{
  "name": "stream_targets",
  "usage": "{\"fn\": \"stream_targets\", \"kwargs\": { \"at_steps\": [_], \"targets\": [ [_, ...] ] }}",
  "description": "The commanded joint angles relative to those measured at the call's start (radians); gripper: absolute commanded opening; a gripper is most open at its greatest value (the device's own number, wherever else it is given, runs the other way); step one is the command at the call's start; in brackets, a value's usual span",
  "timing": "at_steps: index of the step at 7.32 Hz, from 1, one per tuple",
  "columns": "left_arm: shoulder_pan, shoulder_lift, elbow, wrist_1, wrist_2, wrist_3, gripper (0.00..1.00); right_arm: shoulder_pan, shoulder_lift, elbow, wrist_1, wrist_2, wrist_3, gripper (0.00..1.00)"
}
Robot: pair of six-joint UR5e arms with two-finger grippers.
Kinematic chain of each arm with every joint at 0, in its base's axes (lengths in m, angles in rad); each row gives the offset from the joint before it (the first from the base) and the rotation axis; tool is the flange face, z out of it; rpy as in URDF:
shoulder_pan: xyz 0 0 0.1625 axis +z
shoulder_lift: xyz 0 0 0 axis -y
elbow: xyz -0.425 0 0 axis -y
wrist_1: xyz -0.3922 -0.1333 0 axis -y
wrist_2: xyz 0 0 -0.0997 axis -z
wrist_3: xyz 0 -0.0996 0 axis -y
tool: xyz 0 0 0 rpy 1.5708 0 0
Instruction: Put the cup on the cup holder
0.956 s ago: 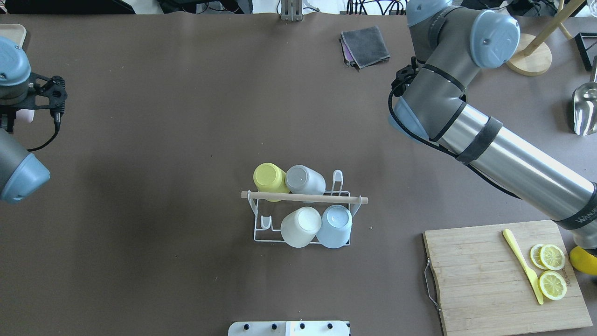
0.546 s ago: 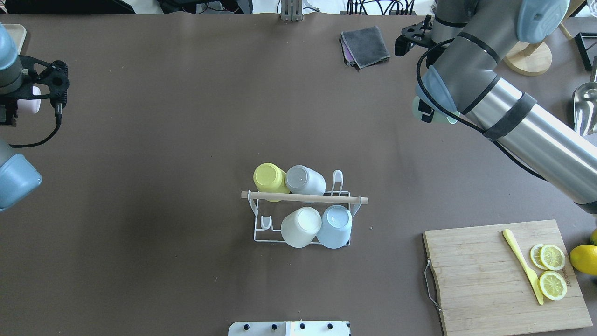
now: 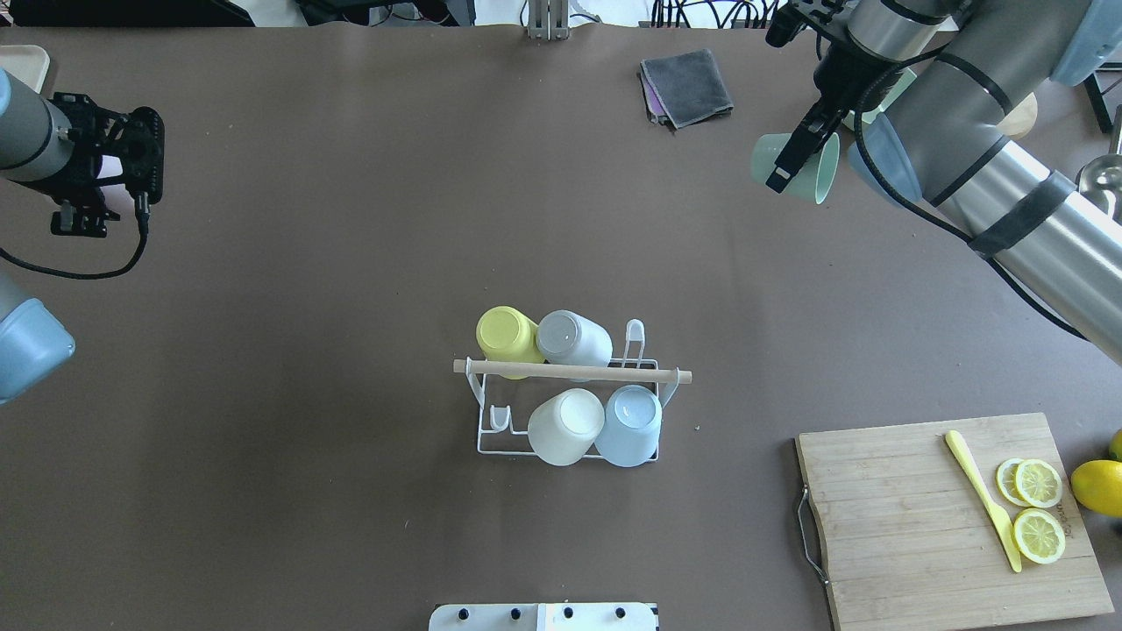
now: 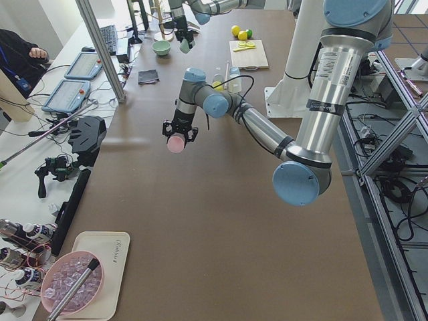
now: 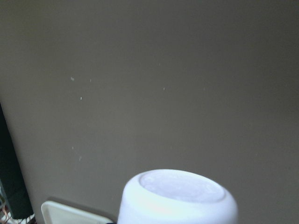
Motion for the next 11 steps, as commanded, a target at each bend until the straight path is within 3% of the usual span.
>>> {"fn": "stream_targets", "kwargs": {
  "at_steps": [1, 4, 5, 6, 7, 9, 11],
  "targets": [
    [0.0, 0.034, 0.022, -0.167, -0.066, -0.146, 0.54, 0.003, -0.014, -0.009, 0.276, 0.02, 0.19, 0.0],
    [0.003, 0.079, 0.208, -0.649, -0.104, -0.258, 0.54, 0.02, -0.02, -0.009, 0.459, 0.015, 0.298, 0.0],
    [0.006, 0.08, 0.251, -0.743, -0.231, -0.29, 0.54, 0.02, -0.026, -0.009, 0.56, 0.011, 0.386, 0.0],
    [0.008, 0.08, 0.243, -0.799, -0.358, -0.384, 0.54, 0.02, -0.04, -0.011, 0.64, 0.008, 0.44, 0.0],
    [0.034, 0.077, 0.235, -0.903, -0.42, -0.461, 0.54, 0.02, -0.041, -0.011, 0.704, 0.0, 0.444, 0.0],
    [0.101, 0.044, 0.201, -1.089, -0.424, -0.619, 0.54, 0.007, -0.061, -0.012, 0.861, -0.078, 0.505, 0.0],
    [0.207, 0.037, 0.094, -1.239, -0.421, -0.762, 0.54, -0.087, -0.075, -0.011, 1.031, -0.245, 0.575, 0.0]
  ]
}}
